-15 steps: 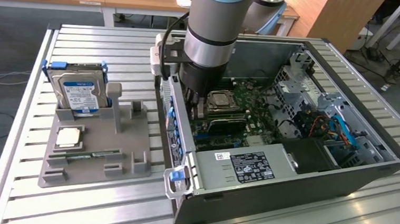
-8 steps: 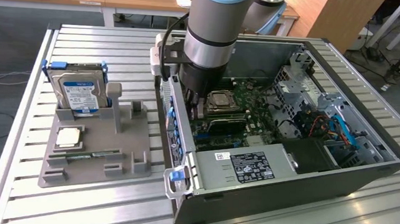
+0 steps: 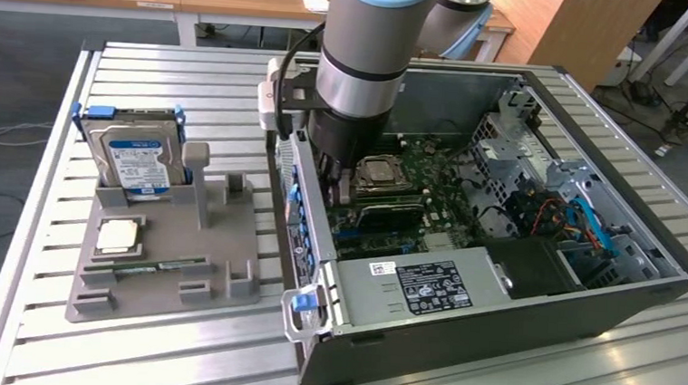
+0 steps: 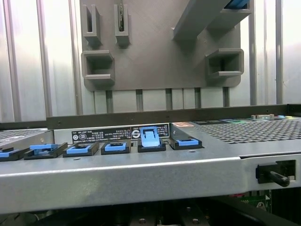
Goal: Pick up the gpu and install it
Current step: 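Press down on the gpu until it lock into place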
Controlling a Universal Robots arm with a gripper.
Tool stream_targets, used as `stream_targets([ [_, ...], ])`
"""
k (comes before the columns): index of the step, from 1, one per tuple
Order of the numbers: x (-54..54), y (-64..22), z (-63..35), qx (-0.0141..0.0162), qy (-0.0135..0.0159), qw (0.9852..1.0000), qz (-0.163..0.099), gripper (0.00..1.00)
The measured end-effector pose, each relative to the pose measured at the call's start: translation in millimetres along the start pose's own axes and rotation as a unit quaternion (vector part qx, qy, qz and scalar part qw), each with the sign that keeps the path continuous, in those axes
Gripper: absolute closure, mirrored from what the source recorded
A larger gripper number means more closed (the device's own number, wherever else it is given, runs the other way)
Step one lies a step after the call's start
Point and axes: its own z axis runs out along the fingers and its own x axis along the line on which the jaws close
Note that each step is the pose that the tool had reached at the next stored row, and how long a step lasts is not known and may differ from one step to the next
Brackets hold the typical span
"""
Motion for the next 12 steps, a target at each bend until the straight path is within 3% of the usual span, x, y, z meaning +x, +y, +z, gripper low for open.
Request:
stream_targets([
  [12, 0.1, 0.0, 1.4, -0.0002, -0.0005, 1.0, 0.0, 0.89],
])
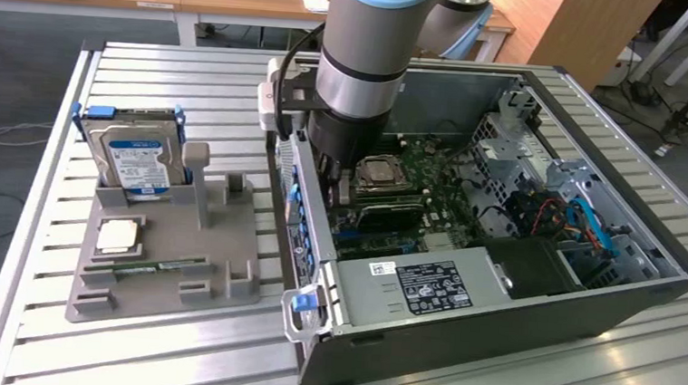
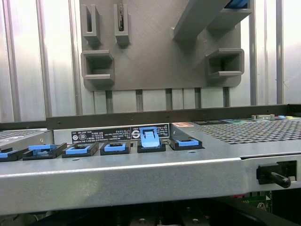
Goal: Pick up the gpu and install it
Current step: 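Press down on the gpu until it lock into place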
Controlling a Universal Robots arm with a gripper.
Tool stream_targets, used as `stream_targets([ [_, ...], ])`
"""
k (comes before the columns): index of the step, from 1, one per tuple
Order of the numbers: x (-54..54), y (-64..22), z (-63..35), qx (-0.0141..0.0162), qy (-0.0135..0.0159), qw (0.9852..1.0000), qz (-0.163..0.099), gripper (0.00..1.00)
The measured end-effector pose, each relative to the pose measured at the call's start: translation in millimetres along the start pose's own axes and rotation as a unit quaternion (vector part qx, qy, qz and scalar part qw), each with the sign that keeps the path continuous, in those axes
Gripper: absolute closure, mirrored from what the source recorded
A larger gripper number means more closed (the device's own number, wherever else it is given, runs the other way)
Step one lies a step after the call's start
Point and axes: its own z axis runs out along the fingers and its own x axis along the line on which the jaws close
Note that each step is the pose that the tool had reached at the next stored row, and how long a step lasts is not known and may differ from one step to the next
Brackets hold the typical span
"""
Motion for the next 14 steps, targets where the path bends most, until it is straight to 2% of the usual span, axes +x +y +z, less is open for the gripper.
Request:
stream_targets([
  [14, 0.1, -0.1, 1.8, 0.0, -0.0001, 1.0, 0.0, 0.89],
])
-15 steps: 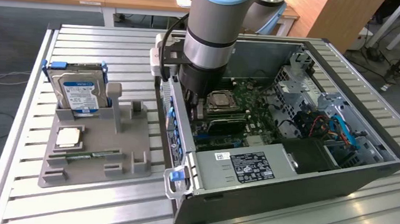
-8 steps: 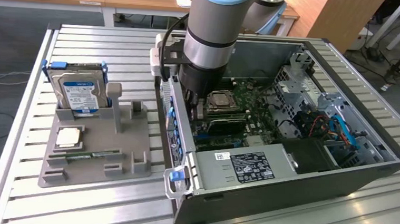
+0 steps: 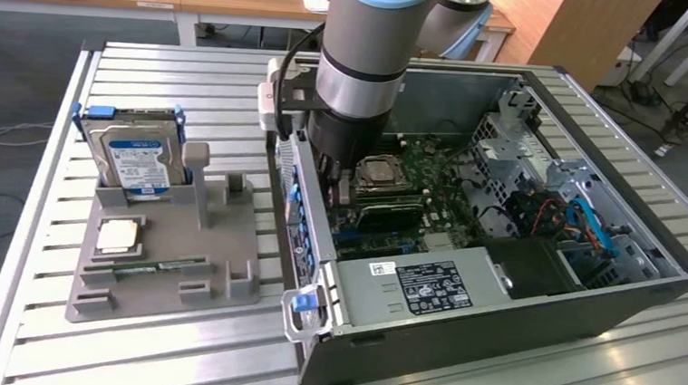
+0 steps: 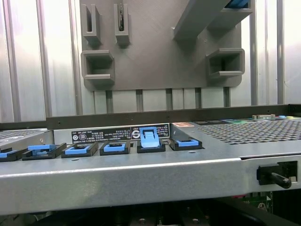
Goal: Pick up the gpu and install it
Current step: 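Press down on the gpu until it lock into place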
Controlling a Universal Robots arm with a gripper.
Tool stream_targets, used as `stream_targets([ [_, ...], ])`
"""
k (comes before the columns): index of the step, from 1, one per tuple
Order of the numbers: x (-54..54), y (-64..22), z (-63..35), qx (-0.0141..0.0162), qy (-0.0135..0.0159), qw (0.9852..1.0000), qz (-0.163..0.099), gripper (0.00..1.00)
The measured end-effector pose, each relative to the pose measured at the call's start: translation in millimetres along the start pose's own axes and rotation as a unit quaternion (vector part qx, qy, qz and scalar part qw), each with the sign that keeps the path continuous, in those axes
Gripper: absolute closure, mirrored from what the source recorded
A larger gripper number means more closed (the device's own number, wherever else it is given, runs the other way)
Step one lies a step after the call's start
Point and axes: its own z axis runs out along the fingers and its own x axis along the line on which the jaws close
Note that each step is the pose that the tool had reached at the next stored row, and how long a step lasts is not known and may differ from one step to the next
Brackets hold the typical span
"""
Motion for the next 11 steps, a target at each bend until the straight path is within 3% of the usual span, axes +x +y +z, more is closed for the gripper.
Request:
stream_targets([
  [11, -0.4, -0.1, -2.2, 0.0004, -0.0013, 1.0, 0.0, 0.89],
])
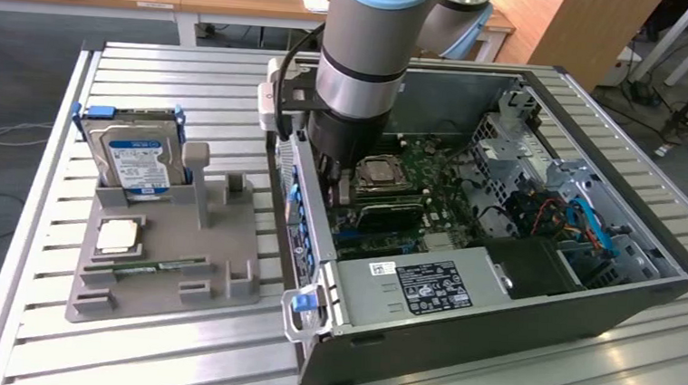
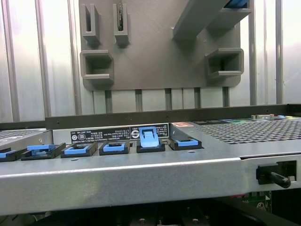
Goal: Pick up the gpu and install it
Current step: 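Press down on the gpu until it lock into place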
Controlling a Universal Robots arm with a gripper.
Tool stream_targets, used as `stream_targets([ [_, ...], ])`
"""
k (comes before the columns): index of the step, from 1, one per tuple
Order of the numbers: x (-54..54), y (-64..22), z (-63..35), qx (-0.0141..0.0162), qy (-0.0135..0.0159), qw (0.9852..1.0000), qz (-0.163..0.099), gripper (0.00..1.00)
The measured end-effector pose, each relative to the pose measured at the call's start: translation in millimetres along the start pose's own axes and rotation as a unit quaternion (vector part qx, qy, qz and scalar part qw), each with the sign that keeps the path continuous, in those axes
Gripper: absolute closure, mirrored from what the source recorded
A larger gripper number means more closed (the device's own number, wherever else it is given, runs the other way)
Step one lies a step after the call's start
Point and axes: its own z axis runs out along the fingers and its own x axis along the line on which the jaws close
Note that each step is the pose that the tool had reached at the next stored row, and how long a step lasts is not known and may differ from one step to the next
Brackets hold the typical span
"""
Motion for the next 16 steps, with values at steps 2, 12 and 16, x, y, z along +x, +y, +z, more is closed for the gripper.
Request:
stream_targets([
  [2, 0.0, 0.1, -3.3, -0.0009, 0.001, 1.0, 0.0, 0.89],
  [12, -1.1, -0.2, -18.9, -0.0029, 0.0012, 1.0, 0.0, 0.89],
  [16, -1.6, -0.7, -25.9, -0.0047, 0.0014, 1.0, 0.0, 0.89],
])
